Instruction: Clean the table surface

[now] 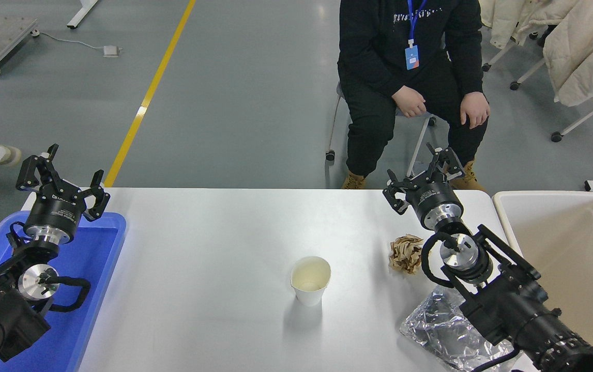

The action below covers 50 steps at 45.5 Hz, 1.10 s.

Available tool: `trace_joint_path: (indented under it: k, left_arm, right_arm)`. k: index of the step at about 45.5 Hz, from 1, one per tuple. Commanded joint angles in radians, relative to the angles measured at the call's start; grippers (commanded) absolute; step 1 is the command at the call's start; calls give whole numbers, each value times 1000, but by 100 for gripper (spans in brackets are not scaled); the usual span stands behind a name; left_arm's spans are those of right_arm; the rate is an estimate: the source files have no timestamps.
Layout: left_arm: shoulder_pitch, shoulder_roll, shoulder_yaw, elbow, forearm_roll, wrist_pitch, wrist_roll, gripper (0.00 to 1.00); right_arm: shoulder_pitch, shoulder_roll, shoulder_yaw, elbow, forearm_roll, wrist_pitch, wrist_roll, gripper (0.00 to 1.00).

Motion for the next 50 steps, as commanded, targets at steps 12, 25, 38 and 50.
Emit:
trace_joint_path:
  k: [12,25,38,50]
  left_arm:
    - [-1,0,0,0,0,0,0,100]
    - [-1,0,0,0,0,0,0,100]
    - [1,0,0,0,0,0,0,100]
    - [-1,0,0,0,0,0,0,100]
  right_arm:
    - [-6,-6,0,34,1,-19,-1,100]
    - [7,-6,-1,31,1,-23,0,100]
    - [19,-104,-33,35,2,-27,-6,100]
    - [14,-249,-127,70,2,16,-1,100]
